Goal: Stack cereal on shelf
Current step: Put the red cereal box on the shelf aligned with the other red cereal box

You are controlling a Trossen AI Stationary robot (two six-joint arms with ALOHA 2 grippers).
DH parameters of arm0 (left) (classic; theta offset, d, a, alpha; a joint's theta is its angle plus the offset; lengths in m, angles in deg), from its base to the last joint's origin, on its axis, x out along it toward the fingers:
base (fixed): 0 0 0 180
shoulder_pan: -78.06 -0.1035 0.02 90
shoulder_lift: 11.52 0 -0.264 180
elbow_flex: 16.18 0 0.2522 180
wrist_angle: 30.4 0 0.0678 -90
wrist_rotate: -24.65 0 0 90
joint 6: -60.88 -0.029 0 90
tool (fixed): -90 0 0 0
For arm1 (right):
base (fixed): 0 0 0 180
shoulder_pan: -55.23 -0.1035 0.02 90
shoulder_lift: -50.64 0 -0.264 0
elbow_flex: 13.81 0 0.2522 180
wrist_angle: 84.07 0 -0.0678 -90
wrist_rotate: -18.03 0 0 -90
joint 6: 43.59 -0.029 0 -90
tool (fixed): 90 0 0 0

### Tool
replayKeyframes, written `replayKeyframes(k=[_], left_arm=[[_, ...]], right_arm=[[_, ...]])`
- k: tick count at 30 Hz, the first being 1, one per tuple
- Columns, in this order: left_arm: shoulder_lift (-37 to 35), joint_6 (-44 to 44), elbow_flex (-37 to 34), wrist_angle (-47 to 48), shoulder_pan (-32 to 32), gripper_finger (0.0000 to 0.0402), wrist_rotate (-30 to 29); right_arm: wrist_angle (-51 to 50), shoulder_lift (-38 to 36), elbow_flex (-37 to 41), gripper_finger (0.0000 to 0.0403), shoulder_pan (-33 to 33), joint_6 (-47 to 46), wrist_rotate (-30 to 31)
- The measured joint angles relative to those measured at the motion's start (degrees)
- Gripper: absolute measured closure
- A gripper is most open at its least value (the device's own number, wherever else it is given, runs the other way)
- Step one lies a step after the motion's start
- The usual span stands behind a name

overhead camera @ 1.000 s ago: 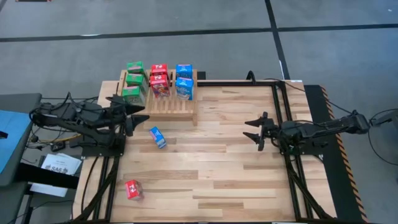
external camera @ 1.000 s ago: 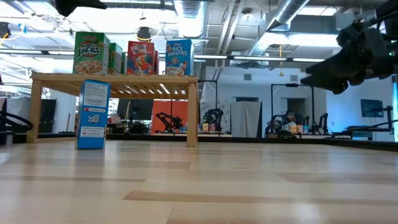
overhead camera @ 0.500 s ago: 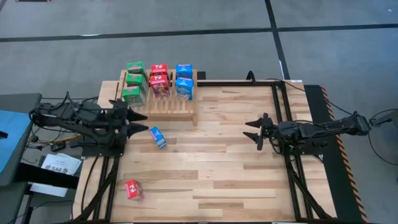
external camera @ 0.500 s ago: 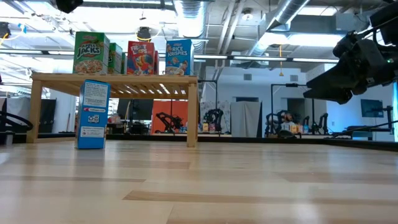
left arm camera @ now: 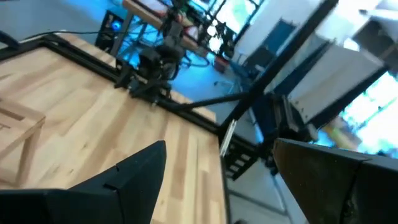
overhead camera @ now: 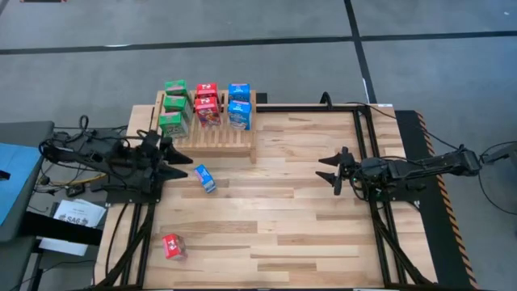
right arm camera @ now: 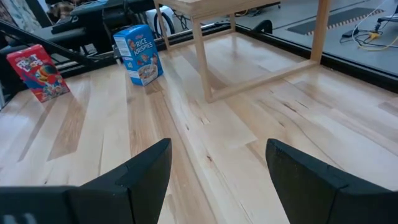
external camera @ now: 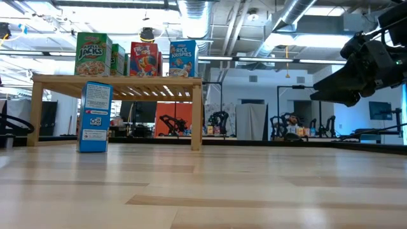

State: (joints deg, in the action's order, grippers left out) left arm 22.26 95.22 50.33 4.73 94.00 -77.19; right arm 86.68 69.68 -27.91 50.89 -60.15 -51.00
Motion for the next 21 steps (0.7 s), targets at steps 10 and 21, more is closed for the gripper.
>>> replayKeyframes(k=[10,21], left_arm=[[4.55,11.6,0.0,1.18,3.71,0.0115,-8.46],[12.77,21.58,0.0,11.67,11.32,0.0115,-15.11]], right_arm=[[-0.17,0.0,0.02,0.0117,0.0,-0.08,0.02],[-0.22,0.0,0.04,0.0117,0.0,-0.07,0.07]])
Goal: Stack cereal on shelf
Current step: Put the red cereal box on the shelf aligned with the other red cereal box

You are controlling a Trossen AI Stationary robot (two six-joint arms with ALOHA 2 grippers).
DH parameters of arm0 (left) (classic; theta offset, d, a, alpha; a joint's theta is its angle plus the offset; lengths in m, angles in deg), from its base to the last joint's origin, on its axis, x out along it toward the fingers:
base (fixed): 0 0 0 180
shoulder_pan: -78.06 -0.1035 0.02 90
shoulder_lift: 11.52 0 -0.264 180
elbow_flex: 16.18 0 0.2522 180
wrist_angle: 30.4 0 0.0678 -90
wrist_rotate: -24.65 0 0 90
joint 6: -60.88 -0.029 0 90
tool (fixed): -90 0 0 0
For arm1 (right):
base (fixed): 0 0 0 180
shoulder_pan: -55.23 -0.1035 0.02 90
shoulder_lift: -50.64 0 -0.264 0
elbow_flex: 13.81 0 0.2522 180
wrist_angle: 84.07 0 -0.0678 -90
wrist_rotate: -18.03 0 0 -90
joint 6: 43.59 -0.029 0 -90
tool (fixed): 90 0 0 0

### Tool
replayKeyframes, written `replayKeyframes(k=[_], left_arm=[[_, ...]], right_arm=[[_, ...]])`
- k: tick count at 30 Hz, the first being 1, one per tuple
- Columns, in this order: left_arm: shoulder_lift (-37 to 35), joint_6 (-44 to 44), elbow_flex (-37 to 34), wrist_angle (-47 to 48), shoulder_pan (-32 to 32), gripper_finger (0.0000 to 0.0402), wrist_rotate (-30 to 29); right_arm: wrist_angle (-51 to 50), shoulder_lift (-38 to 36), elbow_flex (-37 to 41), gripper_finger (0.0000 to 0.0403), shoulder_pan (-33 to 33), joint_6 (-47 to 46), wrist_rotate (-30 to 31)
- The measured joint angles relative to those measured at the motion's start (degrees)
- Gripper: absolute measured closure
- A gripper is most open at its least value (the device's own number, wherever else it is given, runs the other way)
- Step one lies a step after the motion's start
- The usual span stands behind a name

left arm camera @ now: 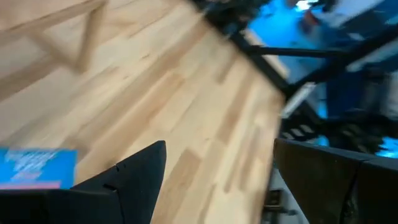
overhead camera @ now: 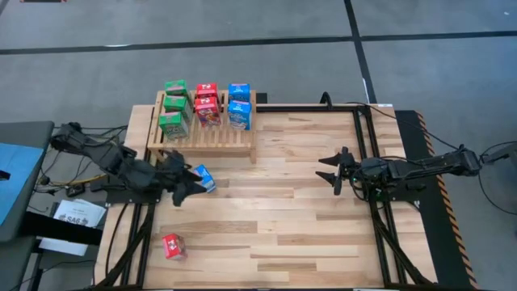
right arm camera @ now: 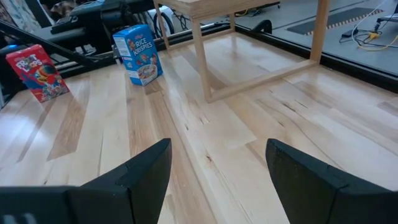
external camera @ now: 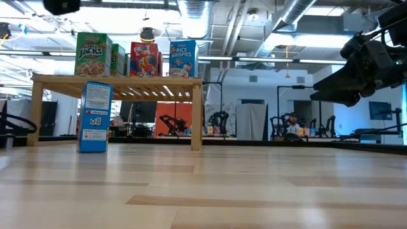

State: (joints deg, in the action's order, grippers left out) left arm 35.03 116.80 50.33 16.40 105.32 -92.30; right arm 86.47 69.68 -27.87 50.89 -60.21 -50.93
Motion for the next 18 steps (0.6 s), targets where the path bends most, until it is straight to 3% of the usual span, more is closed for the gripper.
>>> replayKeyframes(k=[6,18], left_arm=[[4.29,11.9,0.0,6.03,5.04,0.0115,-5.32],[10.43,29.38,0.0,8.74,7.98,0.0115,-3.79]], right_arm=[[0.0,0.0,0.0,0.0117,0.0,0.02,0.02],[0.0,0.0,0.0,0.0117,0.0,0.07,0.02]])
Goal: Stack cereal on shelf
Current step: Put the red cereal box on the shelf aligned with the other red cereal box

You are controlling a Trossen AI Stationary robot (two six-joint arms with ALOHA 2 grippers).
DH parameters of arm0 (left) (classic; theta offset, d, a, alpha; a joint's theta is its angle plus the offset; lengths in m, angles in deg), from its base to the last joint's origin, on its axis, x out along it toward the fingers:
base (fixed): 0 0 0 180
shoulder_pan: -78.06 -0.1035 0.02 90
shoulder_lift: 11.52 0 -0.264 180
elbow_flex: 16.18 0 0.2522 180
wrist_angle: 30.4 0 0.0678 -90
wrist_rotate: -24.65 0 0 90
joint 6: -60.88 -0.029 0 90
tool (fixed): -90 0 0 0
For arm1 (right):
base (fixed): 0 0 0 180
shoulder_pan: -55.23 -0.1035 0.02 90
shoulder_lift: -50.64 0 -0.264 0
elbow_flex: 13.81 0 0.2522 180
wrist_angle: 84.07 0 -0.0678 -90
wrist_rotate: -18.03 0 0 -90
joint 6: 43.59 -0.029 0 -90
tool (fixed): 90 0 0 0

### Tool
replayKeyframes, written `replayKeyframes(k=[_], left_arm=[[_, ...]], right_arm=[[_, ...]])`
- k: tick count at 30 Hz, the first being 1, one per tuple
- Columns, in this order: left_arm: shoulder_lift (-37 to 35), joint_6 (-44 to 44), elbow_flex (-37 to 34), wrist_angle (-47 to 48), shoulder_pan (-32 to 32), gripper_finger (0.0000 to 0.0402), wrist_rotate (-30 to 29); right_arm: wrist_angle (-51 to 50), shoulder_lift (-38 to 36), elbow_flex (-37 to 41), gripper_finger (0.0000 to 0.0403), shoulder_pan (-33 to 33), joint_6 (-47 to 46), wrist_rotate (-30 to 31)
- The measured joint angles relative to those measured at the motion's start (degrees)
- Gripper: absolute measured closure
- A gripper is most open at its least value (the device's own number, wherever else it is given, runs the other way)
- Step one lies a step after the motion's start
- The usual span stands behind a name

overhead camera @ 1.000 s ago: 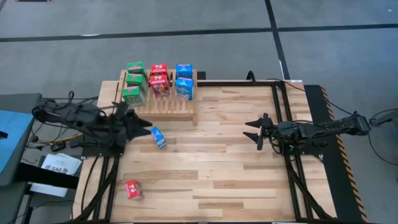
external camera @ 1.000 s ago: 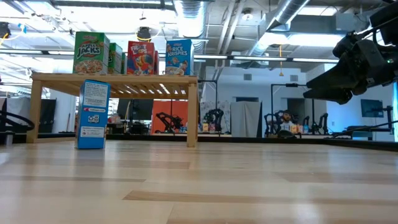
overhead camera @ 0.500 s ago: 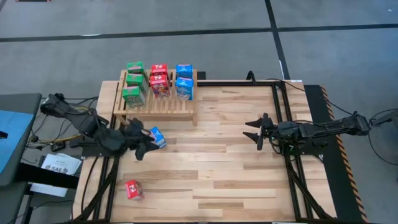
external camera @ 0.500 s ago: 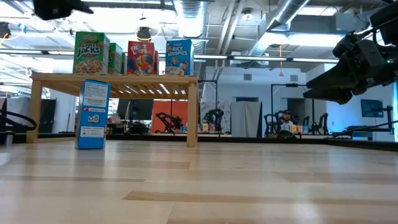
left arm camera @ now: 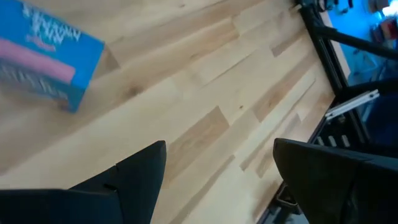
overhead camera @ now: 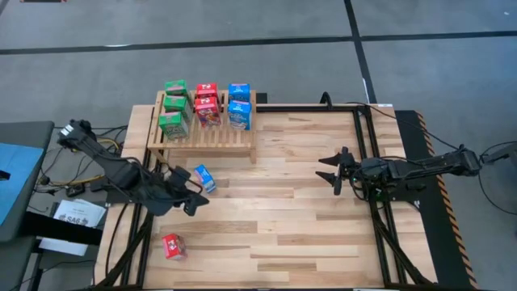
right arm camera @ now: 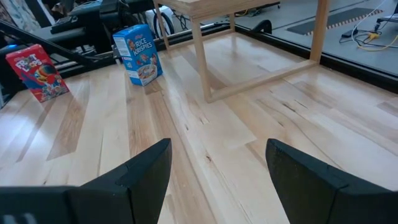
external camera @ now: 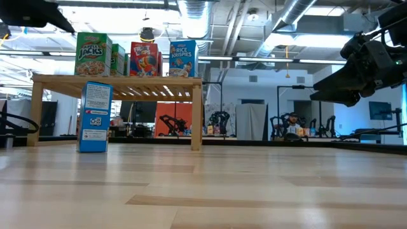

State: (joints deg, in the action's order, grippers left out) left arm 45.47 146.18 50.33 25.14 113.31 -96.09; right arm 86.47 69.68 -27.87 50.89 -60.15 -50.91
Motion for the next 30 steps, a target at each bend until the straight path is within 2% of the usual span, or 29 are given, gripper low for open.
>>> replayKeyframes(k=[3,8,19,30], left_arm=[[0.98,2.83,0.0,0.05,0.13,0.0115,0.43],[1.27,-0.9,0.0,0.21,0.48,0.0115,-1.42],[1.27,0.97,0.0,0.32,2.71,0.0115,-3.11],[1.27,-1.04,0.0,0.35,2.73,0.0115,-3.27]], right_arm=[[0.0,0.0,0.0,0.0117,0.0,0.0,0.0],[0.0,0.01,0.0,0.0117,0.0,0.0,0.0],[0.0,0.0,0.0,0.0117,0.0,0.0,0.0],[0.0,0.02,0.02,0.0117,0.0,0.0,0.0]])
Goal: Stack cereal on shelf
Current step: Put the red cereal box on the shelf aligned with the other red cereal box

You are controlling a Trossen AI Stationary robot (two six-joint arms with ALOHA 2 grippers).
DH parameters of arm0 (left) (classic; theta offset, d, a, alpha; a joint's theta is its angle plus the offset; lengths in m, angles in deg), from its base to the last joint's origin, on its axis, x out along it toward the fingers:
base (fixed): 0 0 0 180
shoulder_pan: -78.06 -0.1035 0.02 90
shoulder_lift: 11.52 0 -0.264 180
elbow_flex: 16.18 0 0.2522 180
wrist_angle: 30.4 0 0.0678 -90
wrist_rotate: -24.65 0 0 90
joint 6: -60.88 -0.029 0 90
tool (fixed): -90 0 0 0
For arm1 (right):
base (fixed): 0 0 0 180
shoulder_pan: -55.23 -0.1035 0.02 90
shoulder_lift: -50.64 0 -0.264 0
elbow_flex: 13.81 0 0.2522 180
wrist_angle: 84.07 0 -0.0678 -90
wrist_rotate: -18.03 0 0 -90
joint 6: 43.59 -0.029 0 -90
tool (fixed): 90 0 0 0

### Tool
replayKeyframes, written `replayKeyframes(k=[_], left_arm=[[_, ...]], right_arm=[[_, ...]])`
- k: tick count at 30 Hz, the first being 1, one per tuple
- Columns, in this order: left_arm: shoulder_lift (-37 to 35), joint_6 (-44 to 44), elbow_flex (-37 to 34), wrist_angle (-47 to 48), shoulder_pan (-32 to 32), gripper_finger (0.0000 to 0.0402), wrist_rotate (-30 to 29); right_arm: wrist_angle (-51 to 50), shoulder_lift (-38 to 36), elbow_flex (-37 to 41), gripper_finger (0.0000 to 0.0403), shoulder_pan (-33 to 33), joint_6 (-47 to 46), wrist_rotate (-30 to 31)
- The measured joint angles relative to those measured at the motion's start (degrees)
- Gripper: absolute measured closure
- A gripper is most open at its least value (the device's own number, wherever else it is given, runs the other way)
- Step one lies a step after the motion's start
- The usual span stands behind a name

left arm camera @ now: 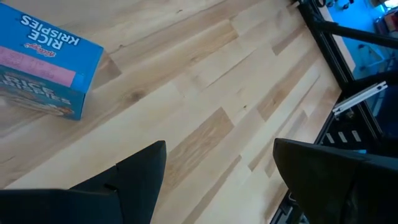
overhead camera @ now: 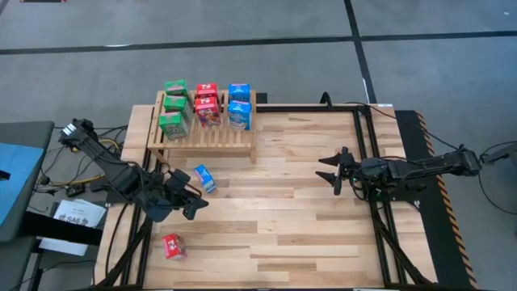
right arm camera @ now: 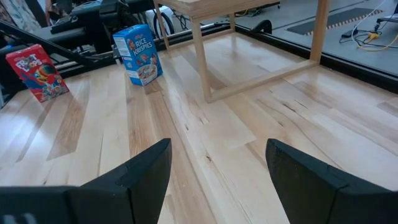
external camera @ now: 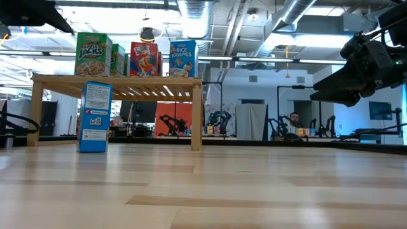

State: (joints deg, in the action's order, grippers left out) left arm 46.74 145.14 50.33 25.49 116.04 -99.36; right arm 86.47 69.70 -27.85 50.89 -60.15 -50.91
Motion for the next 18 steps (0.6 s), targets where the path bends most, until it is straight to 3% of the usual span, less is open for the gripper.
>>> replayKeyframes(k=[18], left_arm=[[0.0,-2.13,0.0,0.2,0.02,0.0115,0.48]], right_arm=[[0.0,0.0,0.0,0.0117,0.0,0.0,0.0]])
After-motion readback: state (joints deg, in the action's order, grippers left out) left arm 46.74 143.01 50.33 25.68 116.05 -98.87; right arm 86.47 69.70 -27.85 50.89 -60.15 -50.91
